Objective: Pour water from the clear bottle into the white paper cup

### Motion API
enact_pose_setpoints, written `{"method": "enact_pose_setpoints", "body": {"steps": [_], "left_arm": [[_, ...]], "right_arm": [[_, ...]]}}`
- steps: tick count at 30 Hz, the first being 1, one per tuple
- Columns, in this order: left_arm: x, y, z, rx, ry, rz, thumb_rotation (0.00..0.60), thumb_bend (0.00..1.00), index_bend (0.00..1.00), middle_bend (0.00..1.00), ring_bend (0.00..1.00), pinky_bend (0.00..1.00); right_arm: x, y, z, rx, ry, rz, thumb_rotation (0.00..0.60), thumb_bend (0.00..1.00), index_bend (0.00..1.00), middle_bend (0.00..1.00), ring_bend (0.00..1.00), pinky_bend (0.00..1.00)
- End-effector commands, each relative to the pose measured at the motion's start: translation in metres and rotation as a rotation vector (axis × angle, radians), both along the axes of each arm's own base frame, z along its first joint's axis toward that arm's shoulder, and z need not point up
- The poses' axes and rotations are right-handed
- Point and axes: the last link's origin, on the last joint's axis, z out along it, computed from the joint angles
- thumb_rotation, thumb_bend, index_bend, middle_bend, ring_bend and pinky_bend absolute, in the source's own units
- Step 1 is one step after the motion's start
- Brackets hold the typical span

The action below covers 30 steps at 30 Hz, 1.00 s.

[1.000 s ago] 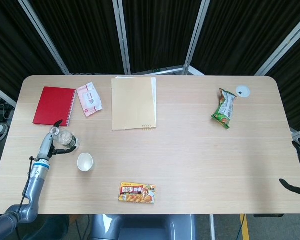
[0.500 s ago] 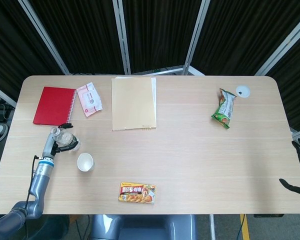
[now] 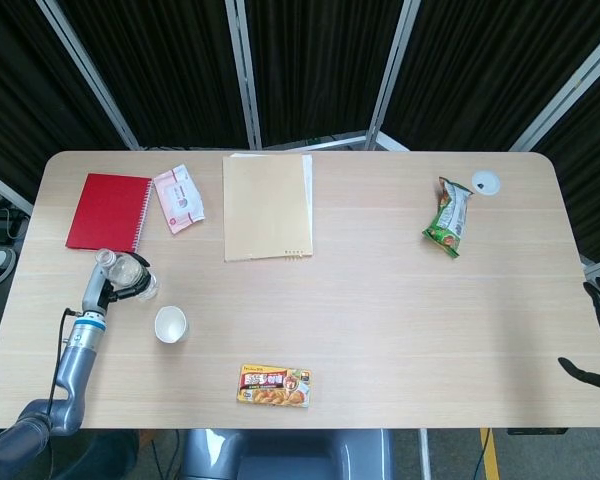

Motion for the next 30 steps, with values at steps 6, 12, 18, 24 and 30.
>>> {"method": "enact_pose_setpoints", "body": {"steps": [6,12,18,24,30], "left_arm": [[0.01,0.0,0.012,0.013,-0.025,-0.055,0.6,0.7,0.51,0.5,0.33,0.36],[0.029,0.006,0.024,-0.031,0.05,-0.156,0.6,0.7,0.51,0.49,0.33,0.36],[0.046,0.019,0.049,-0.067,0.22,-0.239,0.6,0.7,0.51,0.49,0.33,0.36],[0.048,0.016,0.073,-0.108,0.47,-0.326,0.6,0.7,0.51,0.5,0.33,0.37],[0.035,0.003,0.078,-0.163,0.635,-0.363,0.6,0.7,0.52,0.5,0.33,0.37]], "right_arm": [[0.001,0.0,-0.001,0.002,0.003,0.002,0.6,0.0,0.0,0.0,0.0,0.0],[0.001,-0.001,-0.001,0.002,0.006,0.004,0.6,0.0,0.0,0.0,0.0,0.0],[0.002,0.0,0.0,-0.003,0.008,0.007,0.6,0.0,0.0,0.0,0.0,0.0],[0.002,0.001,0.002,-0.013,0.016,0.003,0.6,0.0,0.0,0.0,0.0,0.0],[0.004,0.004,0.003,-0.021,0.024,0.007,0.6,0.0,0.0,0.0,0.0,0.0]]}}
